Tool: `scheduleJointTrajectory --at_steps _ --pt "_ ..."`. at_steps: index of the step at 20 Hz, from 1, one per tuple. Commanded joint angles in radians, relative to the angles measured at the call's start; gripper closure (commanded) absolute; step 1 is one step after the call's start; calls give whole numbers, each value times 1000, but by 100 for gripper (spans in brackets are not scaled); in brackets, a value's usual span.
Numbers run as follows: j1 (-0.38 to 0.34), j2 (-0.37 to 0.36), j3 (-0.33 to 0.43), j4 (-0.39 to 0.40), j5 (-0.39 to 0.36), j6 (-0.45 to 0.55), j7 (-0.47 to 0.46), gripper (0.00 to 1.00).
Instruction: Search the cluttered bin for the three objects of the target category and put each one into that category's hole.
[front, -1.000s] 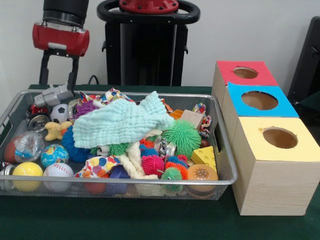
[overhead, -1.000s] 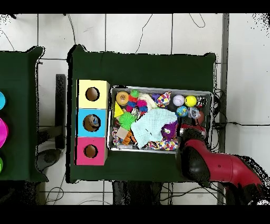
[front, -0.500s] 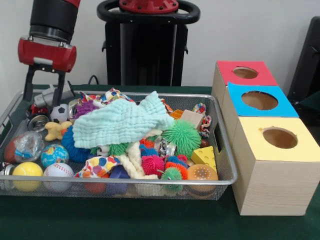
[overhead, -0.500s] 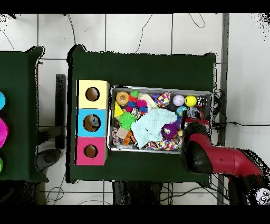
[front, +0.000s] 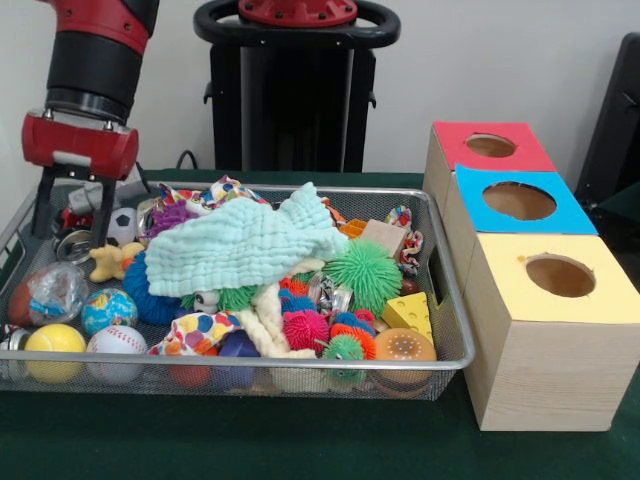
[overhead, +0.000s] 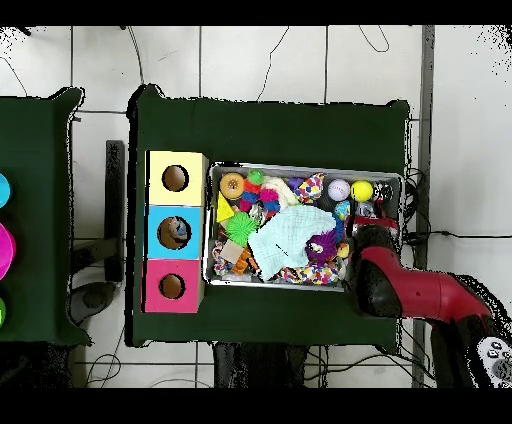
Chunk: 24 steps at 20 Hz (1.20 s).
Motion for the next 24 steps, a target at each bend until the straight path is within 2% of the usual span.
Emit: scheduleJointTrajectory --at_steps 1,11,16,21,24 --pt "-2 105 9 -106 -71 -71 58 0" --pt "23 185 -31 -160 -71 -134 57 0" --pt "78 239 -126 -209 -31 -169 21 0" --pt "81 262 -131 -230 -57 -172 33 0" --pt "108 291 -173 -248 -42 -180 18 0"
